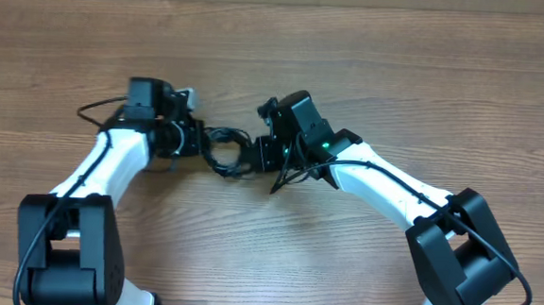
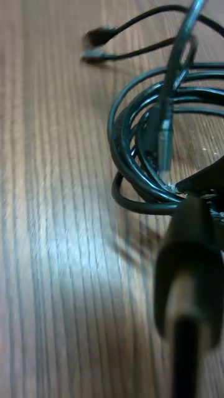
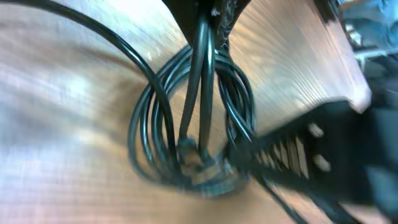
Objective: Untangle cables
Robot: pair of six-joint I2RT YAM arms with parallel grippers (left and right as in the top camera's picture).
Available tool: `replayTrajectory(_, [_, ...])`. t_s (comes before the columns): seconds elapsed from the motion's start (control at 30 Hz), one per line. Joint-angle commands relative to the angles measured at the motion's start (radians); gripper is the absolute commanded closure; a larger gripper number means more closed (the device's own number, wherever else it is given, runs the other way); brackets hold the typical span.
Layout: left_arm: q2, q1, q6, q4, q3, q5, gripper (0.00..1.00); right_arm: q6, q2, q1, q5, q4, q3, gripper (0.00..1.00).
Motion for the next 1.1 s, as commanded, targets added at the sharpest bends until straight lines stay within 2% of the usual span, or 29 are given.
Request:
replayTrajectory(0.0, [-0.029, 0.015, -0.012, 0.000, 0.028, 0.065, 0.96, 0.093, -0.086, -0.031, 0.020, 0.069, 0.024, 0.96])
replayTrajectory(0.03, [-0.029, 0.011, -0.012, 0.000, 0.028, 0.065, 0.96, 0.146, -0.098, -0.042, 0.094, 0.097, 0.024, 0.96])
replayTrajectory(0.13, [-0.029, 0.009, -0.012, 0.000, 0.028, 0.061, 0.96, 0.228, -0.098, -0.046, 0.276, 0.046, 0.023, 0.96])
replayTrajectory(0.3, [-0.029, 0.009, -0.012, 0.001, 0.028, 0.061, 0.96, 0.339, -0.098, -0.046, 0.386, -0.020, 0.023, 0.96])
replayTrajectory(0.43, [-0.029, 0.008, -0.012, 0.001, 0.028, 0.053, 0.96, 0.479, -0.098, -0.047, 0.628, -0.045, 0.023, 0.96])
replayTrajectory(0.67, [-0.029, 0.008, -0.012, 0.009, 0.028, 0.053, 0.96, 0.499, -0.097, -0.022, 0.506, -0.324, 0.023, 0.96])
replayTrajectory(0.7, [-0.029, 0.009, -0.012, 0.009, 0.028, 0.053, 0.96, 0.499, -0.097, -0.018, 0.493, -0.380, 0.023, 0.84])
replayTrajectory(0.73, [-0.029, 0.008, -0.012, 0.009, 0.028, 0.053, 0.96, 0.499, -0.097, -0.018, 0.494, -0.398, 0.023, 0.79])
replayTrajectory(0.87, [-0.029, 0.009, -0.012, 0.012, 0.028, 0.053, 0.96, 0.498, -0.097, -0.018, 0.493, -0.448, 0.023, 0.76])
replayTrajectory(0.9, [-0.029, 0.009, -0.016, 0.012, 0.028, 0.053, 0.96, 0.499, -0.097, -0.018, 0.474, -0.452, 0.023, 0.58])
replayTrajectory(0.93, [-0.029, 0.009, -0.016, 0.012, 0.028, 0.054, 0.96, 0.499, -0.097, -0.017, 0.442, -0.444, 0.023, 0.56])
replayTrajectory(0.97, [-0.029, 0.009, -0.017, 0.012, 0.028, 0.054, 0.96, 0.499, -0.097, -0.011, 0.400, -0.425, 0.021, 0.63])
replayTrajectory(1.0, [-0.029, 0.008, -0.043, 0.014, 0.028, 0.055, 0.96, 0.524, -0.095, -0.002, 0.397, -0.419, 0.016, 0.75])
replayTrajectory(1.07, [-0.029, 0.008, -0.105, 0.028, 0.028, 0.055, 0.96, 0.631, -0.081, 0.021, 0.415, -0.402, -0.002, 0.75])
